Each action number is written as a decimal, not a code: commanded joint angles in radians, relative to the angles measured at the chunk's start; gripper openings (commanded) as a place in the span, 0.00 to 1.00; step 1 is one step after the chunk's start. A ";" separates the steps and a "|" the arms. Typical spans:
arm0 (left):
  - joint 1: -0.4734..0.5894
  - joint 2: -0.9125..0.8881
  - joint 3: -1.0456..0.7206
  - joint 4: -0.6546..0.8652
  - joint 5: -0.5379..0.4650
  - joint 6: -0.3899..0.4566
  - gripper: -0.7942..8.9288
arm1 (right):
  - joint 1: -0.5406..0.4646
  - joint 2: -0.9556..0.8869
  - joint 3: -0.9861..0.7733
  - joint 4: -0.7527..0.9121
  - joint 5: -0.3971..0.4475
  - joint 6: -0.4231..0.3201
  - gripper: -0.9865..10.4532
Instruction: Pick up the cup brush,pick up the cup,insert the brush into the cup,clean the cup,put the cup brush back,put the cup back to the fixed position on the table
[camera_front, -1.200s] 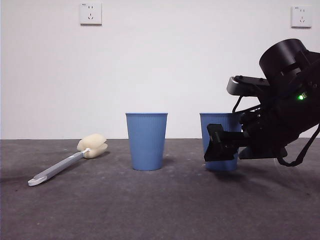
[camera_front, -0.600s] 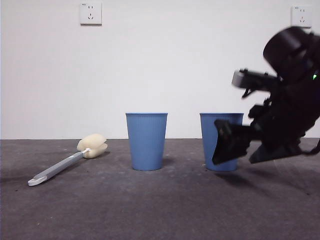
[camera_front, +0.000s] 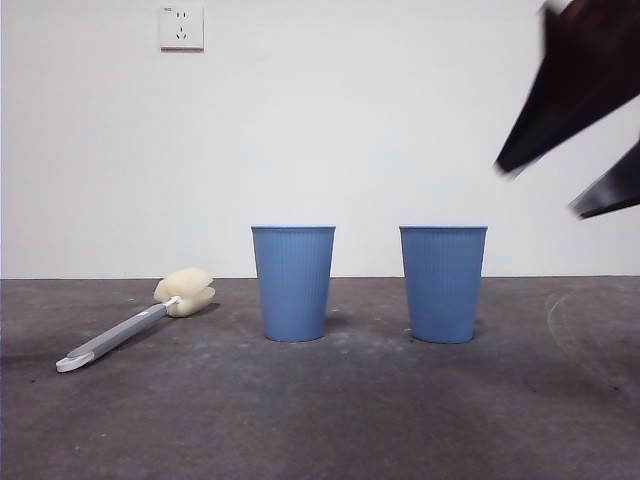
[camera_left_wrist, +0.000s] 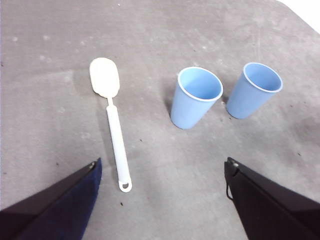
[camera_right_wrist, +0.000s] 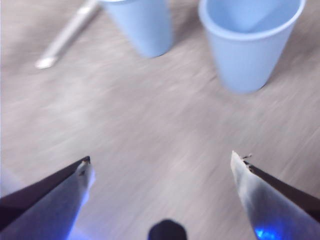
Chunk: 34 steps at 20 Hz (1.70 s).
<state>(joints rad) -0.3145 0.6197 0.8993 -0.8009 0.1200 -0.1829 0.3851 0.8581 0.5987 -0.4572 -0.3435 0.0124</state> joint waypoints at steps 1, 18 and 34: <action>-0.001 -0.002 -0.010 0.000 0.038 0.012 0.50 | 0.002 -0.093 0.011 -0.126 -0.052 0.022 0.49; -0.001 0.055 -0.009 -0.020 0.044 0.011 0.08 | 0.002 -0.174 0.190 -0.355 -0.055 0.010 0.09; 0.003 0.157 -0.008 0.340 -0.153 0.252 0.08 | 0.002 -0.174 0.190 -0.356 0.233 0.010 0.09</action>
<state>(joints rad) -0.3126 0.7773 0.8993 -0.4744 -0.0322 -0.0032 0.3851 0.6842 0.7853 -0.8154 -0.1120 0.0261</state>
